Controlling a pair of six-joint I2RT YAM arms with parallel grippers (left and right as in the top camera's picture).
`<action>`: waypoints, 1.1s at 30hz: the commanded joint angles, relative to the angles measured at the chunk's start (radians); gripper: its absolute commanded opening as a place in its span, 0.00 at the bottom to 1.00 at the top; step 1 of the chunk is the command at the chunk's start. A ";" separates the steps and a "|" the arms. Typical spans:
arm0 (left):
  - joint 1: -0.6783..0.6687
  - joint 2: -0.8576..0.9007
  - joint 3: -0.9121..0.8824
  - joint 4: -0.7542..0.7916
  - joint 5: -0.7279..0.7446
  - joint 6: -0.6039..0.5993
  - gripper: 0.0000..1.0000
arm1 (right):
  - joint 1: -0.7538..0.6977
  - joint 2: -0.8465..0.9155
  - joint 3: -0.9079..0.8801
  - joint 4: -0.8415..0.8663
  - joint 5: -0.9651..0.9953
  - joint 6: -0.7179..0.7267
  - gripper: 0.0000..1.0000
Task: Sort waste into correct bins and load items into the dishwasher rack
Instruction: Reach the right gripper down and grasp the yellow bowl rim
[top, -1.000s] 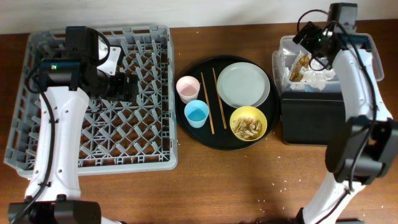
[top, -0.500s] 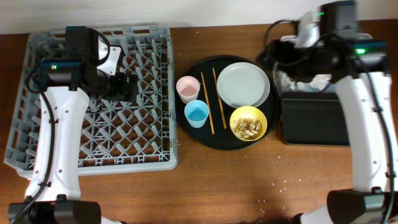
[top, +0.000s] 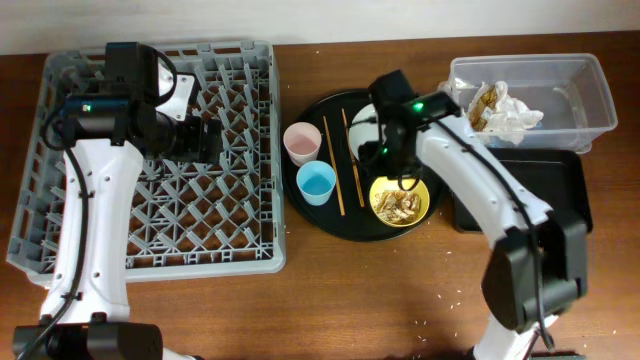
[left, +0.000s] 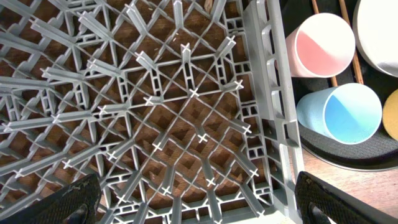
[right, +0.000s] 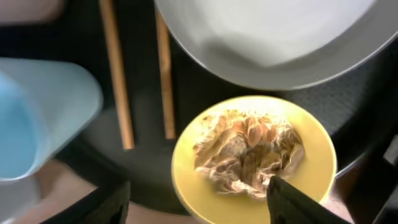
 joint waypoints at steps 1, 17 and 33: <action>0.006 0.004 0.018 0.000 0.011 0.013 0.99 | 0.005 0.039 -0.063 0.050 0.006 0.000 0.68; 0.005 0.004 0.018 0.000 0.011 0.013 0.99 | 0.092 0.049 -0.204 0.198 -0.031 0.014 0.46; 0.005 0.004 0.018 0.000 0.011 0.013 0.99 | 0.097 0.092 -0.206 0.212 0.049 0.083 0.24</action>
